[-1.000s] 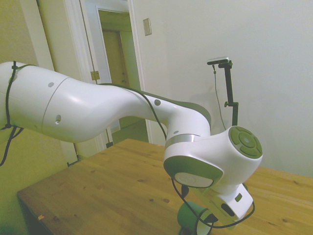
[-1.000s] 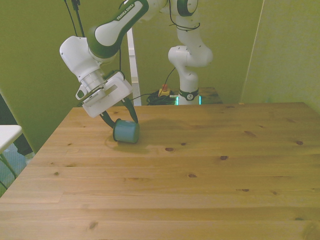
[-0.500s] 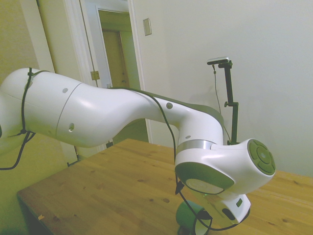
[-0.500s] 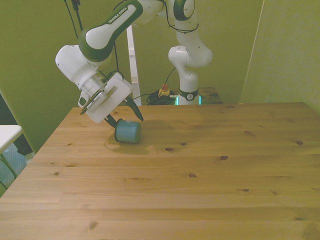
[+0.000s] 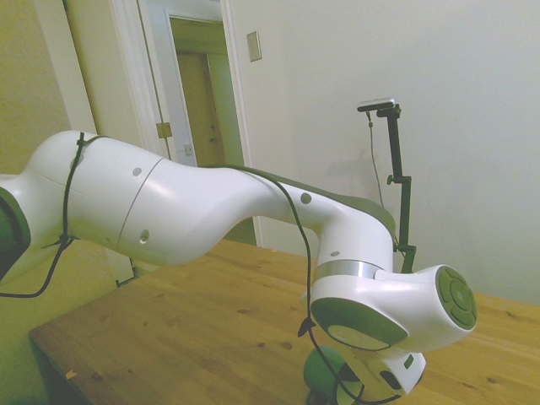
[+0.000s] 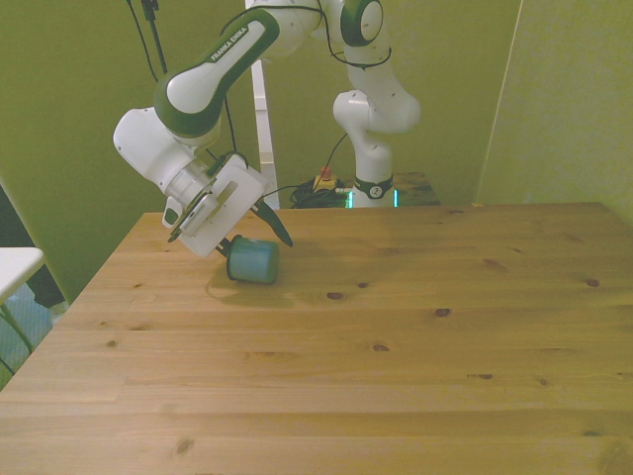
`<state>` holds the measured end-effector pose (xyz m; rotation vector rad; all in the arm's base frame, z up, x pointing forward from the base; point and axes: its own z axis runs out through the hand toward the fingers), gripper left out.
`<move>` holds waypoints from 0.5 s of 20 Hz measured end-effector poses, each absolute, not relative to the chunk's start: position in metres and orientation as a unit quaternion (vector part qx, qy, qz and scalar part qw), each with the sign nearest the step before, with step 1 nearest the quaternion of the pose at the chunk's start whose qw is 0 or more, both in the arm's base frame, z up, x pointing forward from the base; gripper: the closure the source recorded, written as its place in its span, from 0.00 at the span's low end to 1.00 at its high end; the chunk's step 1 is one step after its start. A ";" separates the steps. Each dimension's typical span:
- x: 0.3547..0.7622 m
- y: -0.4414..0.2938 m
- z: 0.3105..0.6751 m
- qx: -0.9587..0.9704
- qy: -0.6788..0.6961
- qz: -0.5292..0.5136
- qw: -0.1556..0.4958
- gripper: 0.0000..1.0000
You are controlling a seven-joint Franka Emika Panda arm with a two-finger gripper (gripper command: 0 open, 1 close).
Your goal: Flip the mug upright
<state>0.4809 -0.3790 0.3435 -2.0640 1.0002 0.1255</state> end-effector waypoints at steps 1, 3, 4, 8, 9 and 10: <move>0.481 -0.380 0.343 -0.816 0.396 0.050 0.418 0.00; 0.482 -0.381 0.341 -0.810 0.393 0.051 0.433 0.00; 0.482 -0.381 0.339 -0.807 0.391 0.052 0.440 0.00; 0.488 -0.376 0.334 -0.805 0.383 0.057 0.449 1.00; 0.489 -0.373 0.333 -0.804 0.380 0.061 0.453 1.00; 0.490 -0.370 0.332 -0.803 0.376 0.065 0.458 1.00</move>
